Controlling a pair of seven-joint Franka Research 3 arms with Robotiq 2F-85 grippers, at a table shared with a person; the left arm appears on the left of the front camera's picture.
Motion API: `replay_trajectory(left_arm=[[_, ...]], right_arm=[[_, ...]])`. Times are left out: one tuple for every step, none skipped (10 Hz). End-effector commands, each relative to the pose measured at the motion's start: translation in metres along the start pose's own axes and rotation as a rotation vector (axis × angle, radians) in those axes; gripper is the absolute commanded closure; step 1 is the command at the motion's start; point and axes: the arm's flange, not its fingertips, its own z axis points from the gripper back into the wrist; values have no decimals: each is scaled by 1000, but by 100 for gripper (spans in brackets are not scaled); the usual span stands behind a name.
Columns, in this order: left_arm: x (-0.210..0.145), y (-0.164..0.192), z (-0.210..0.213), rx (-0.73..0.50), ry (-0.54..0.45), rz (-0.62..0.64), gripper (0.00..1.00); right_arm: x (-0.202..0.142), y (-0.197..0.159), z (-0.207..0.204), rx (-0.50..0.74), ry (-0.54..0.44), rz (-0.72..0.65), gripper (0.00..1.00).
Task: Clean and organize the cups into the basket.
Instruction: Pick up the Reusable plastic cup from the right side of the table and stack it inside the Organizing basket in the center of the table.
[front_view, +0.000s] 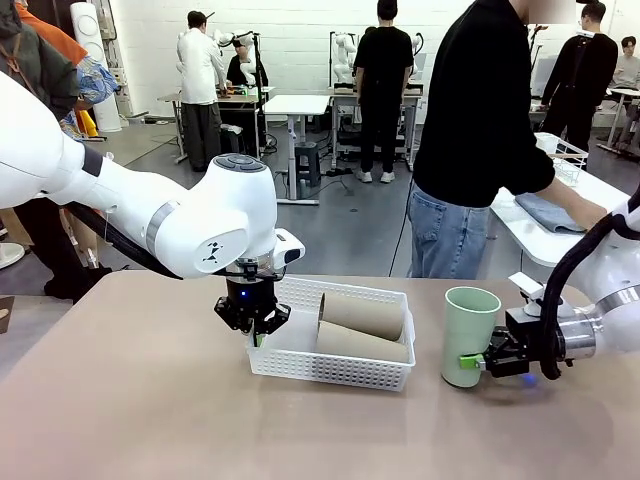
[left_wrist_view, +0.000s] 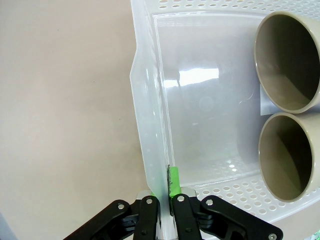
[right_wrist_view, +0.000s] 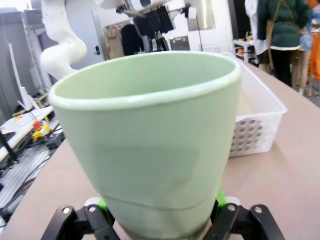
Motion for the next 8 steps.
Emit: replay_trajectory(left_arm=[[0, -2, 1, 13, -10, -8, 100], [0, -2, 1, 13, -10, -8, 100], [0, -2, 1, 13, -10, -8, 100], [0, -2, 1, 13, -10, -8, 100], [0, -2, 1, 13, -10, -8, 100], [0, -2, 1, 13, -10, -8, 100], [0, -2, 1, 13, -10, -8, 100], [0, -2, 1, 13, -10, -8, 100]], right_arm=[[18, 39, 23, -109, -40, -35, 100], [38, 70, 39, -142, -78, -6, 100], [63, 105, 58, -175, -108, 20, 100], [86, 131, 73, -184, -142, 10, 100], [106, 150, 83, -194, -149, 23, 100], [122, 163, 89, -202, -151, 20, 100], [131, 169, 94, -233, -136, 21, 100], [130, 167, 97, -263, -128, -13, 100]])
